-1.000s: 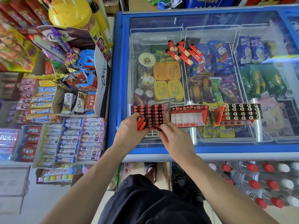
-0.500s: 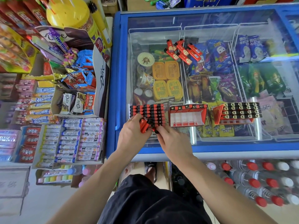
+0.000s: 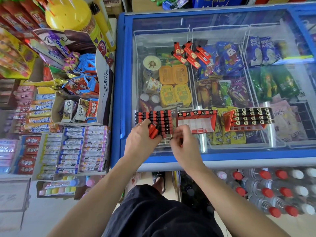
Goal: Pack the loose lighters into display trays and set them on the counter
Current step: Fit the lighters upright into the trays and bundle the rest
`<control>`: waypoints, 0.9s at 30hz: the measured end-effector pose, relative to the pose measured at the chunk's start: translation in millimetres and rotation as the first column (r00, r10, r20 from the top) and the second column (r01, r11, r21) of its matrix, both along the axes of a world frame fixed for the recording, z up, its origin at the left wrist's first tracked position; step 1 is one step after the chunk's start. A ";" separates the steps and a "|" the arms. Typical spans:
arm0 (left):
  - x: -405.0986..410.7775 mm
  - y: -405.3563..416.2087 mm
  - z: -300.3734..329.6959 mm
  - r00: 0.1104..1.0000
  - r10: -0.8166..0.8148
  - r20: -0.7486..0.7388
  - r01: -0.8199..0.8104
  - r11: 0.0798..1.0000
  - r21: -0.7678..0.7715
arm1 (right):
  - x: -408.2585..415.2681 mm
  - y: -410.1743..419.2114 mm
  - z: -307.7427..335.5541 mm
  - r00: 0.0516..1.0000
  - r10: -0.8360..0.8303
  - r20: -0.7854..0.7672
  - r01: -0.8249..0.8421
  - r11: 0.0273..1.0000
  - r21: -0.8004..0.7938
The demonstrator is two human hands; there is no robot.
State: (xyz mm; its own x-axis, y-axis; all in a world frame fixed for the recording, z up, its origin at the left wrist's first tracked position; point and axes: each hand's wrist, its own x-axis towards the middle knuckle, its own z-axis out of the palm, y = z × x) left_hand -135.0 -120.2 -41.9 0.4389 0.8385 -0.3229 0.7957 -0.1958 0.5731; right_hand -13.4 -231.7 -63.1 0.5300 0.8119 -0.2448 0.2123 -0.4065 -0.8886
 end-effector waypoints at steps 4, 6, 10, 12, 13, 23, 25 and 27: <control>0.2 -2.1 3.8 0.999 -0.001 0.042 0.002 1.000 -0.009 | 13.4 6.1 12.9 0.747 -0.334 -0.576 0.350 0.933 -0.086; 2.9 -5.9 7.3 0.993 0.012 0.114 -0.008 0.999 -0.034 | 20.6 11.7 16.7 0.550 -0.403 -0.732 0.481 0.869 -0.117; 10.8 -17.0 19.3 0.964 0.041 0.262 0.049 0.943 -0.328 | 22.6 20.6 27.2 0.391 -0.399 -0.829 0.547 0.826 -0.139; 12.1 -19.7 20.9 0.950 0.070 0.304 0.080 0.887 -0.455 | 21.4 25.1 31.4 0.349 -0.396 -0.850 0.546 0.822 -0.159; 12.2 -20.3 20.4 0.948 0.069 0.311 0.091 0.877 -0.471 | 21.1 27.0 34.3 0.331 -0.393 -0.858 0.541 0.824 -0.168; 9.7 -16.3 25.7 0.962 0.043 0.271 0.072 0.913 -0.401 | 19.6 22.8 37.8 0.510 -0.346 -0.787 0.459 0.884 -0.091; 7.9 -15.3 26.1 0.963 0.066 0.261 0.048 0.913 -0.406 | 22.2 14.8 32.2 0.723 -0.287 -0.629 0.332 0.942 -0.048; 5.2 -13.8 24.8 0.968 0.060 0.242 0.044 0.915 -0.402 | 27.5 6.3 30.9 0.872 -0.189 -0.451 0.187 0.981 -0.050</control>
